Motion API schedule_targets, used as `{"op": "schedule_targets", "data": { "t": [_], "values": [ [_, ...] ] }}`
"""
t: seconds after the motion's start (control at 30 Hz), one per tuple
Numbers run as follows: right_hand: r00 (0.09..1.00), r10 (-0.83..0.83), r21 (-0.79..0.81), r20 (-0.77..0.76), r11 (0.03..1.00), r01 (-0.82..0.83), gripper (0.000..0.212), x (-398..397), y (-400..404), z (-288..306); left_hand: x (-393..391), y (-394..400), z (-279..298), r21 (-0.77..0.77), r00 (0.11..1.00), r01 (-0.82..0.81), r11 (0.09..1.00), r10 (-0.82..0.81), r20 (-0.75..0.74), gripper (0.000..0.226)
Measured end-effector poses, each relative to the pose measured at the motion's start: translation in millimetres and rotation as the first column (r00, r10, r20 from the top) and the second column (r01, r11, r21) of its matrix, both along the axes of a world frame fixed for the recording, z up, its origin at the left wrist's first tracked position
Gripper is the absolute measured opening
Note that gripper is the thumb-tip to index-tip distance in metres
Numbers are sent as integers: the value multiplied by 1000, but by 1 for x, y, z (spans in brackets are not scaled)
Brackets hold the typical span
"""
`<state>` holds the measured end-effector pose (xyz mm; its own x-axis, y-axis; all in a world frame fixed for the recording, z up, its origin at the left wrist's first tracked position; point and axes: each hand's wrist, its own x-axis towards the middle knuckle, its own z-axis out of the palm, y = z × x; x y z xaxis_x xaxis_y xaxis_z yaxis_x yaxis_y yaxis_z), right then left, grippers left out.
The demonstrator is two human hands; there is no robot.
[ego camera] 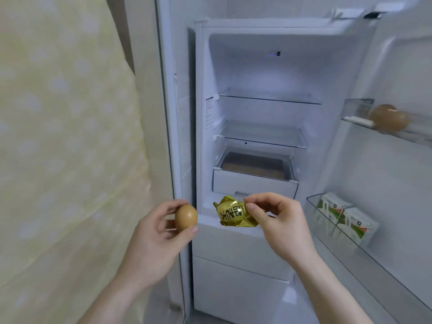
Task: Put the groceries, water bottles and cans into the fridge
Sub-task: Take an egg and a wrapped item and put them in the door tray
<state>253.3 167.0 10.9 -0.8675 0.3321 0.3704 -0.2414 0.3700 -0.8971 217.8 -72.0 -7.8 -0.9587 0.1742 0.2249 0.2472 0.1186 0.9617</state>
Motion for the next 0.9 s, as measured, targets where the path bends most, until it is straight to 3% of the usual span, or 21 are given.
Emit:
{"op": "schedule_targets", "data": {
  "t": [0.43,0.9],
  "values": [
    [939,-344,-2,-26,939,344,19,13,47,21,-78,79,21,43,944,327,944,-325,-54,42],
    [935,-332,-44,-127,943,329,23,-56,117,46,-153,158,40,64,923,372,926,-361,-136,48]
  ]
}}
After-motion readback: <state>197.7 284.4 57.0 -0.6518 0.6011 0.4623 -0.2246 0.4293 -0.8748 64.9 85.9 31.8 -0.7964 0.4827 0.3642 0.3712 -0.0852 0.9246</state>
